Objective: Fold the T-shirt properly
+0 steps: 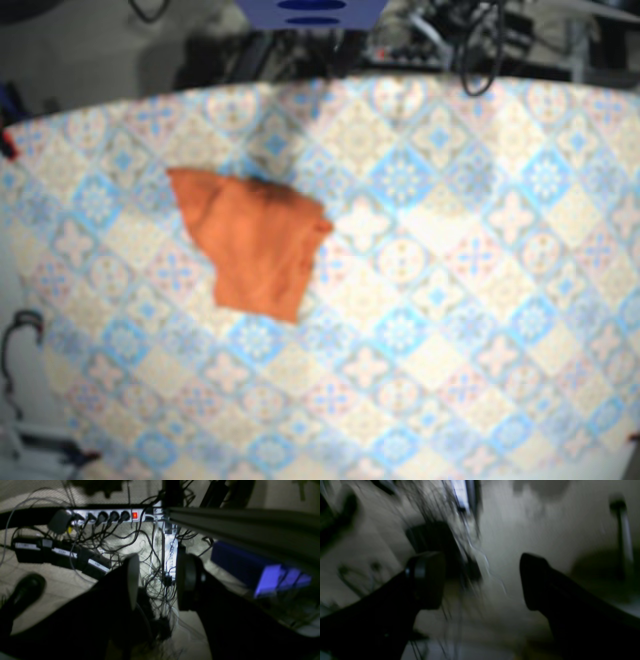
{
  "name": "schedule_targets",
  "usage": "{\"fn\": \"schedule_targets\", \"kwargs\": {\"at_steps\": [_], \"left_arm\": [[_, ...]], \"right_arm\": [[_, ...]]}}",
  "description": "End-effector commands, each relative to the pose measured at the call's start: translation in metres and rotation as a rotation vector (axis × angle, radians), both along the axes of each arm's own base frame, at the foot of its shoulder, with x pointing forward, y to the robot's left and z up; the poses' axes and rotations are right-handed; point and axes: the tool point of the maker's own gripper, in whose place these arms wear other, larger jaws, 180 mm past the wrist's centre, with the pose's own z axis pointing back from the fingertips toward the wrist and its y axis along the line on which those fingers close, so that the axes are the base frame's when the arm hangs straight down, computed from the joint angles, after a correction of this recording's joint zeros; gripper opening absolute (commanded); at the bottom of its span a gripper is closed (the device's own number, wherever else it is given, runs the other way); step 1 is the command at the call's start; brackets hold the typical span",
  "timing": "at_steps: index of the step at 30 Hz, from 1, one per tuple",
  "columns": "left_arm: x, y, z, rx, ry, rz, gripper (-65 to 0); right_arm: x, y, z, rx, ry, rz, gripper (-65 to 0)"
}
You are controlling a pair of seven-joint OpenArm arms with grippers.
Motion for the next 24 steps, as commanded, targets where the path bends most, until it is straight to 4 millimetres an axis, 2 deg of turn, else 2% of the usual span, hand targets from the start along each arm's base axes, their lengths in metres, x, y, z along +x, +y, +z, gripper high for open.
{"fn": "schedule_targets", "kwargs": {"at_steps": [1,3,5,8,13,20,24], "left_arm": [[0.006,-0.017,-0.001,-0.032,-0.006,0.007,-42.3],[0.013,-0.042,-0.002,-0.069,-0.007,0.014,-42.3],[0.016,-0.055,-0.002,-0.089,-0.007,0.018,-42.3],[0.016,-0.066,-0.003,-0.079,-0.007,0.023,-42.3],[0.015,-0.051,-0.011,0.069,-0.008,0.035,-42.3],[0.016,-0.055,-0.011,0.083,-0.008,0.059,-42.2],[0.016,-0.054,-0.011,0.085,-0.008,0.057,-42.0]], "right_arm": [[0.008,0.007,-0.001,0.009,-0.019,-0.031,-20.1],[0.031,0.021,-0.008,0.004,-0.039,-0.172,-20.1],[0.048,0.028,-0.011,-0.010,-0.065,-0.310,-20.1],[0.056,0.038,-0.011,-0.008,-0.081,-0.381,-20.1],[0.077,0.054,-0.013,0.022,-0.109,-0.384,-20.1],[0.079,0.068,-0.009,0.073,-0.156,-0.198,-20.0],[0.085,0.065,-0.007,0.065,-0.195,-0.201,-20.1]]}}
